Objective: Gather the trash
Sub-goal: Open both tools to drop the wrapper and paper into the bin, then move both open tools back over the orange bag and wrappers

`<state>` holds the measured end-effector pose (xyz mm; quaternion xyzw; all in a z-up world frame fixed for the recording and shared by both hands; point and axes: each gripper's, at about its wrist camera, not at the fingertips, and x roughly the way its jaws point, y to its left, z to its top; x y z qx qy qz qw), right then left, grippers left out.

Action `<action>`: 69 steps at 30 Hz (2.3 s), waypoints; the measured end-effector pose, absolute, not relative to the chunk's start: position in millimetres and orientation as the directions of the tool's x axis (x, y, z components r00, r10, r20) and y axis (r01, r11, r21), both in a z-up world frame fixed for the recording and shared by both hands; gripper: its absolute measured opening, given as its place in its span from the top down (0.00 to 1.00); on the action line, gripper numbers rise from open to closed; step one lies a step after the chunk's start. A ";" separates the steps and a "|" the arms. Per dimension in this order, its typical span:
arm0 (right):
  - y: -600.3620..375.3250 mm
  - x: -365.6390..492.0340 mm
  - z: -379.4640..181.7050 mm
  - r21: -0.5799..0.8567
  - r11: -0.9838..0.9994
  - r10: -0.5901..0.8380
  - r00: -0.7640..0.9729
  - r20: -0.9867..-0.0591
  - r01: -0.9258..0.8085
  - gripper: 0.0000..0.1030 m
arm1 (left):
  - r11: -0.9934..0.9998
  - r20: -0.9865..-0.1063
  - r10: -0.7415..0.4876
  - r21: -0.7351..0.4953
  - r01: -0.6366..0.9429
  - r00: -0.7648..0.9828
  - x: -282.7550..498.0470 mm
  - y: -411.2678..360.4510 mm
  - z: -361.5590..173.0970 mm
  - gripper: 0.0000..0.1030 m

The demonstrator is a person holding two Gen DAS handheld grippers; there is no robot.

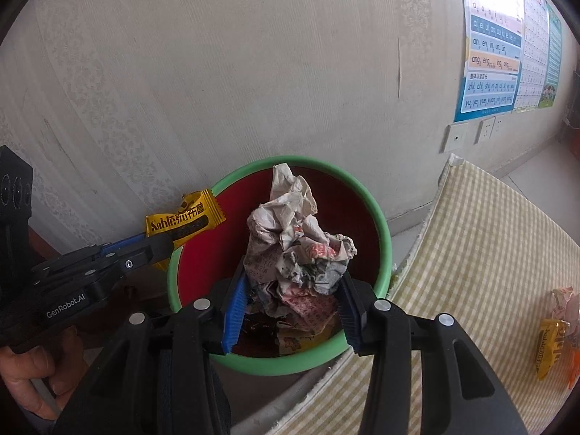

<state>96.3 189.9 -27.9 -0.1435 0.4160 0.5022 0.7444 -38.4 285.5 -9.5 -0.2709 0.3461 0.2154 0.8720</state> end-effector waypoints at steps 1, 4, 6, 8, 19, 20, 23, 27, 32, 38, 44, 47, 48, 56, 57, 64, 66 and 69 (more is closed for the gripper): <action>193.9 95.2 -30.0 0.203 0.452 0.625 0.146 -0.767 -0.869 0.55 | 0.759 -0.719 0.182 -0.331 -0.561 0.670 -38.8 287.3 -9.1 0.73; 201.8 93.8 -36.2 0.197 0.449 0.613 0.140 -0.778 -0.871 0.36 | 0.751 -0.701 0.185 -0.350 -0.559 0.688 -42.7 293.5 -6.7 0.35; 200.5 91.5 -38.0 0.196 0.453 0.607 0.140 -0.782 -0.870 0.33 | 0.739 -0.684 0.208 -0.358 -0.570 0.699 -47.5 295.2 -3.4 0.22; 197.1 89.8 -39.9 0.184 0.459 0.599 0.149 -0.787 -0.869 0.25 | 0.723 -0.677 0.211 -0.377 -0.579 0.705 -51.0 297.7 -3.4 0.15; 130.4 93.1 -25.7 0.154 0.535 0.581 0.229 -0.781 -0.831 0.07 | 0.743 -0.687 0.175 -0.377 -0.553 0.705 -45.5 265.3 -2.0 0.05; 121.1 95.1 -23.9 0.154 0.546 0.579 0.238 -0.780 -0.824 0.07 | 0.752 -0.689 0.165 -0.375 -0.542 0.706 -41.1 258.5 -1.0 0.05; 89.8 102.9 -18.7 0.152 0.581 0.572 0.269 -0.775 -0.800 0.07 | 0.782 -0.689 0.131 -0.370 -0.501 0.713 -28.6 239.4 2.4 0.05; 43.6 116.2 -12.6 0.143 0.640 0.553 0.323 -0.768 -0.755 0.07 | 0.818 -0.684 0.083 -0.369 -0.442 0.725 -8.3 209.9 7.3 0.05; -8.1 136.9 -11.4 0.138 0.711 0.517 0.380 -0.767 -0.690 0.07 | 0.858 -0.692 0.021 -0.357 -0.368 0.721 19.6 169.2 5.8 0.05; -62.3 154.6 -12.0 0.130 0.768 0.482 0.432 -0.762 -0.627 0.07 | 0.891 -0.702 -0.037 -0.346 -0.295 0.711 47.2 126.2 2.4 0.05; -104.7 169.6 -18.3 0.118 0.811 0.444 0.470 -0.763 -0.573 0.07 | 0.913 -0.714 -0.081 -0.334 -0.236 0.696 72.8 90.8 -2.5 0.05; -120.3 179.7 -22.1 0.105 0.828 0.421 0.488 -0.765 -0.550 0.07 | 0.922 -0.726 -0.101 -0.325 -0.210 0.680 89.0 75.5 -7.8 0.05; -125.2 183.4 -23.6 0.103 0.833 0.416 0.492 -0.765 -0.544 0.07 | 0.923 -0.729 -0.110 -0.326 -0.202 0.675 94.1 71.5 -10.0 0.05; -142.4 220.9 -45.6 0.005 0.840 0.341 0.522 -0.782 -0.542 0.07 | 0.914 -0.766 -0.181 -0.362 -0.182 0.617 138.7 52.8 -37.0 0.05; -142.5 226.1 -49.5 -0.008 0.835 0.335 0.520 -0.786 -0.550 0.07 | 0.909 -0.770 -0.188 -0.371 -0.188 0.609 143.8 52.5 -40.8 0.05; -136.5 253.9 -72.6 -0.060 0.801 0.315 0.504 -0.804 -0.596 0.08 | 0.905 -0.795 -0.206 -0.376 -0.198 0.570 178.7 48.4 -61.9 0.05; -133.2 258.9 -76.3 -0.073 0.793 0.312 0.506 -0.804 -0.605 0.10 | 0.906 -0.801 -0.207 -0.373 -0.199 0.561 187.9 47.0 -66.8 0.06; -128.2 266.2 -78.4 -0.086 0.784 0.314 0.512 -0.800 -0.615 0.12 | 0.905 -0.807 -0.211 -0.375 -0.203 0.551 200.8 45.9 -73.5 0.06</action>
